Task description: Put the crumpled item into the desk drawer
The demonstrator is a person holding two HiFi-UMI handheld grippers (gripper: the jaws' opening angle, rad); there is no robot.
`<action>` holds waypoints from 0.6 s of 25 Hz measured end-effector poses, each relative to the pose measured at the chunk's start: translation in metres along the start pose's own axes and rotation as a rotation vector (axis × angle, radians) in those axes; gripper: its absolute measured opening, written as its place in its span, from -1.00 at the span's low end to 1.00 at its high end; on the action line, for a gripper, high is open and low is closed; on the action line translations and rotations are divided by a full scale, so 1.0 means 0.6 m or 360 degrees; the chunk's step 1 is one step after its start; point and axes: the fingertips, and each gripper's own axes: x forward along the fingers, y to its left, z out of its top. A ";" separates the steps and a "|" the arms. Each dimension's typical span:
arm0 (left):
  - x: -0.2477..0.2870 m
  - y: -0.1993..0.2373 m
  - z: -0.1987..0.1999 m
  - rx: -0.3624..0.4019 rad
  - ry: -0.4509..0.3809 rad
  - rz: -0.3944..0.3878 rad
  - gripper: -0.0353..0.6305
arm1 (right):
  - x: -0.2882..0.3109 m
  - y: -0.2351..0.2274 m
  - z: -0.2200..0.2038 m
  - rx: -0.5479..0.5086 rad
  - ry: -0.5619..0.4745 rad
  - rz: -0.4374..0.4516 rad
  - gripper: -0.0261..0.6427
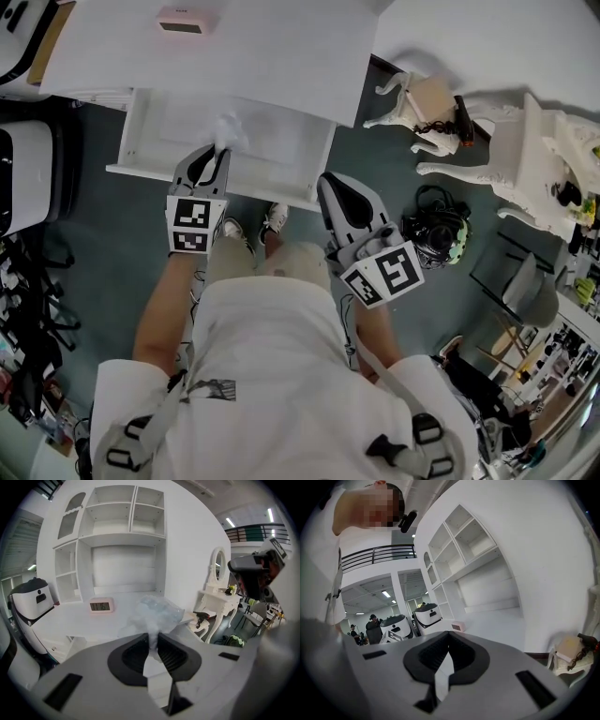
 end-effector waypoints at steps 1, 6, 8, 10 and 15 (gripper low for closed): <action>0.009 0.001 -0.005 0.0008 0.0014 -0.0001 -0.70 | 0.001 -0.002 -0.003 0.0004 0.0003 0.0000 -0.89; 0.056 0.000 -0.023 0.0077 0.0076 -0.0005 -0.70 | -0.001 -0.020 -0.020 0.0023 0.0018 -0.0001 -0.89; 0.078 -0.004 -0.032 0.0124 0.0111 -0.0021 -0.70 | -0.002 -0.029 -0.029 0.0034 0.0027 -0.0004 -0.89; 0.098 -0.008 -0.045 0.0178 0.0163 -0.0040 -0.70 | -0.002 -0.035 -0.038 0.0049 0.0040 -0.0003 -0.89; 0.136 -0.011 -0.075 0.0251 0.0283 -0.0090 -0.70 | 0.007 -0.050 -0.060 0.0077 0.0081 0.0013 -0.89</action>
